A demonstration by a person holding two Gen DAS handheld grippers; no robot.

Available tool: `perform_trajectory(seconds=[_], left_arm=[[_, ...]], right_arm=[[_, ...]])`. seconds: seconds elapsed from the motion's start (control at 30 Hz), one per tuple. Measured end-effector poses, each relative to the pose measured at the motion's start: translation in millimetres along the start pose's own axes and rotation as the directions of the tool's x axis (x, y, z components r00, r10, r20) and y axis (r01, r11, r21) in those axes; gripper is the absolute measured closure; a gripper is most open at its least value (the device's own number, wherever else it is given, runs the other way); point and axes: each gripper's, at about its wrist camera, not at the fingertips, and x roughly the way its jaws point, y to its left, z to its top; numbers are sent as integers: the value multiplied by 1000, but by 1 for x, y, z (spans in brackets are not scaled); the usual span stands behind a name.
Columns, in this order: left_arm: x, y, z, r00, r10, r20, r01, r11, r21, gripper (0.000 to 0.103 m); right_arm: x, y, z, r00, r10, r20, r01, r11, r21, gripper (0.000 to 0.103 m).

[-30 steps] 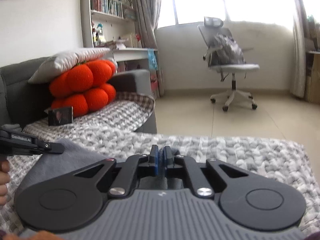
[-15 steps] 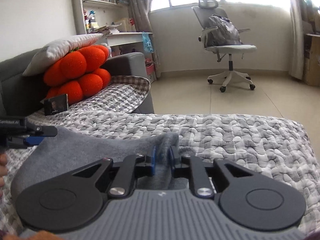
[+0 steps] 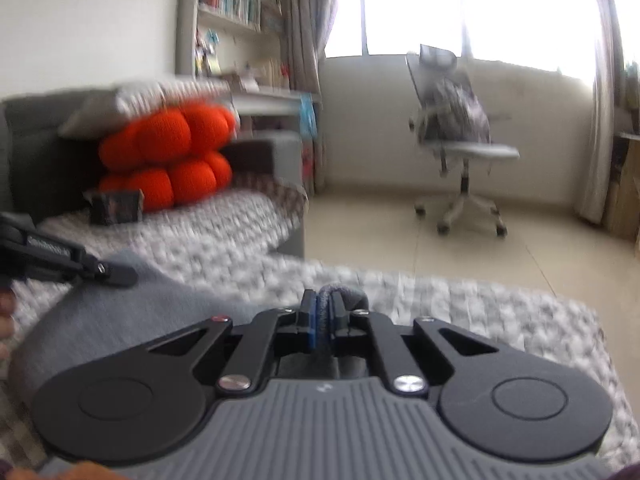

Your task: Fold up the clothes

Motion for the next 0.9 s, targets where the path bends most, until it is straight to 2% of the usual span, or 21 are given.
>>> perform_trajectory(seconds=[0.13, 0.27, 0.3, 0.37, 0.43, 0.47, 0.5, 0.53, 0.6, 0.67, 0.73, 0.8, 0.9], left_arm=[[0, 3, -2, 1000, 17, 10, -17, 1000, -14, 90], [13, 1, -10, 998, 50, -36, -50, 999, 19, 90], [13, -1, -12, 997, 60, -38, -59, 998, 30, 87], [11, -3, -11, 996, 74, -38, -73, 996, 46, 77], [5, -3, -10, 995, 89, -39, -87, 995, 49, 59], [0, -3, -9, 995, 96, -40, -94, 994, 47, 57], [-4, -3, -8, 993, 107, -38, -105, 993, 48, 57], [-11, -4, -8, 991, 129, -33, -127, 990, 59, 57], [-28, -8, -12, 985, 172, -17, -170, 983, 73, 52], [-47, -12, -23, 984, 181, -4, -180, 981, 72, 52], [-62, -19, -38, 986, 168, 4, -168, 983, 79, 51], [-72, -27, -55, 988, 152, 9, -152, 984, 89, 51], [-78, -37, -77, 985, 166, 37, -169, 977, 131, 51]], right_arm=[[1, 1, 1, 1000, -15, 24, 15, 1000, -20, 96], [14, -1, -5, 998, -42, -46, 42, 999, -1, 95], [16, -1, -6, 997, -49, -60, 50, 999, 2, 95], [19, -2, -7, 994, -64, -88, 65, 998, 8, 88], [23, -2, -8, 990, -78, -116, 80, 997, 13, 76], [21, -2, -8, 989, -90, -121, 93, 996, 14, 70], [17, -2, -9, 988, -106, -114, 109, 994, 23, 57], [10, -2, -9, 988, -116, -106, 121, 992, 40, 54], [-6, -2, -10, 987, -137, -84, 143, 987, 79, 54], [-26, 4, -11, 986, -158, -47, 162, 981, 108, 53], [-43, 11, -13, 990, -140, -18, 141, 979, 150, 53], [-54, 26, -17, 997, -78, -2, 77, 984, 161, 53], [-62, 53, -21, 999, -25, -23, 27, 994, 105, 53]])
